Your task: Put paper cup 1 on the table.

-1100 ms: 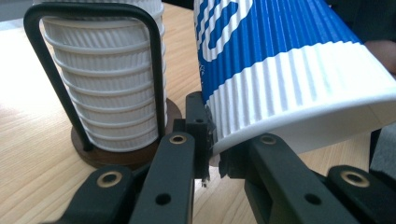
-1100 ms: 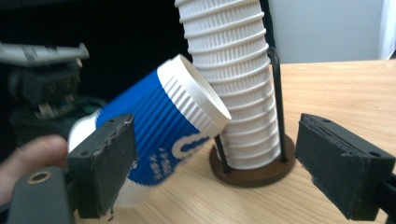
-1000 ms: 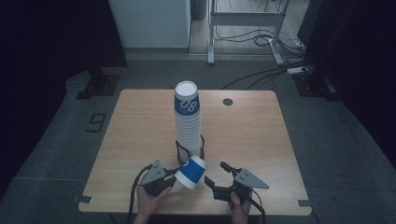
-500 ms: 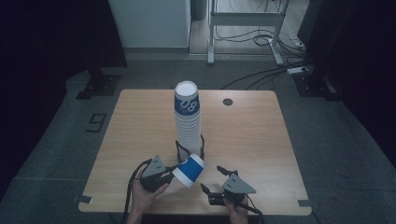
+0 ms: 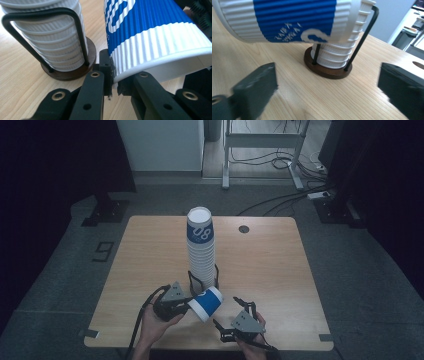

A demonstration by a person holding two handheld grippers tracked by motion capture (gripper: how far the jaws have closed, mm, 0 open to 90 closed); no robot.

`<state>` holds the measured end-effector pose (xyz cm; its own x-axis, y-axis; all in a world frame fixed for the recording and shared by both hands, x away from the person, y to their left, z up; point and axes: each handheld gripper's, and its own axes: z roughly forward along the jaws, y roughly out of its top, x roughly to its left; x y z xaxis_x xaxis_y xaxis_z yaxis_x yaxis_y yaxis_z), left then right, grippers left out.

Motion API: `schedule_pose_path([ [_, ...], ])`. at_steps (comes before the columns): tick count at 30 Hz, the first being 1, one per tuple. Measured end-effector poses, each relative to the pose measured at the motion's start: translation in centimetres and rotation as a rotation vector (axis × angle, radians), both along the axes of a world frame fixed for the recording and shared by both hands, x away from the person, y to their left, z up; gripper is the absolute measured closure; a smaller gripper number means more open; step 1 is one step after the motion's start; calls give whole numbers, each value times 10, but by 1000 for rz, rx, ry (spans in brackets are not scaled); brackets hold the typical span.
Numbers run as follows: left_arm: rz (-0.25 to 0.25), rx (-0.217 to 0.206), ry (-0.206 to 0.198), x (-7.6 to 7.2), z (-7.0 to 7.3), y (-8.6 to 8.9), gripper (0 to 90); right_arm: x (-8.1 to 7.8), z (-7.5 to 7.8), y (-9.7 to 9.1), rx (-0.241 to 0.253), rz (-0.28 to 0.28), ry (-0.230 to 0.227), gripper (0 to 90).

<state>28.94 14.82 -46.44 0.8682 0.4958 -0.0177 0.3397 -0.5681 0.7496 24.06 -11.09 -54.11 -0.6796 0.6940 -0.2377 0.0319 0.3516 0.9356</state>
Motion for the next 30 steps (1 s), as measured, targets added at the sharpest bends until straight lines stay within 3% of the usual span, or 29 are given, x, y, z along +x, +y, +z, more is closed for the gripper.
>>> schedule_pose_path([
  [4, -6, 9, 18, 2, -1, -2, 830, 0, 0, 1, -7, 5, -7, 0],
  [11, -30, 62, 44, 6, 2, -10, 830, 1, 1, 4, -45, 15, -20, 0],
  [13, -44, 91, 49, 7, 3, -14, 830, 1, 3, 7, -76, 22, -30, 0],
  [19, -47, 111, 62, 9, 3, -19, 831, 2, 9, 11, -133, 17, -60, 0],
  [20, -52, 131, 68, 10, 3, -22, 831, 2, 11, 13, -173, 20, -73, 0],
  [22, -48, 137, 68, 10, 3, -23, 831, 2, 11, 14, -188, 23, -83, 0],
  [23, -47, 166, 78, 11, 4, -26, 831, 2, 11, 16, -212, 28, -87, 0],
  [30, -51, 233, 90, 12, 5, -32, 831, 1, 7, 22, -260, 50, -107, 0],
])
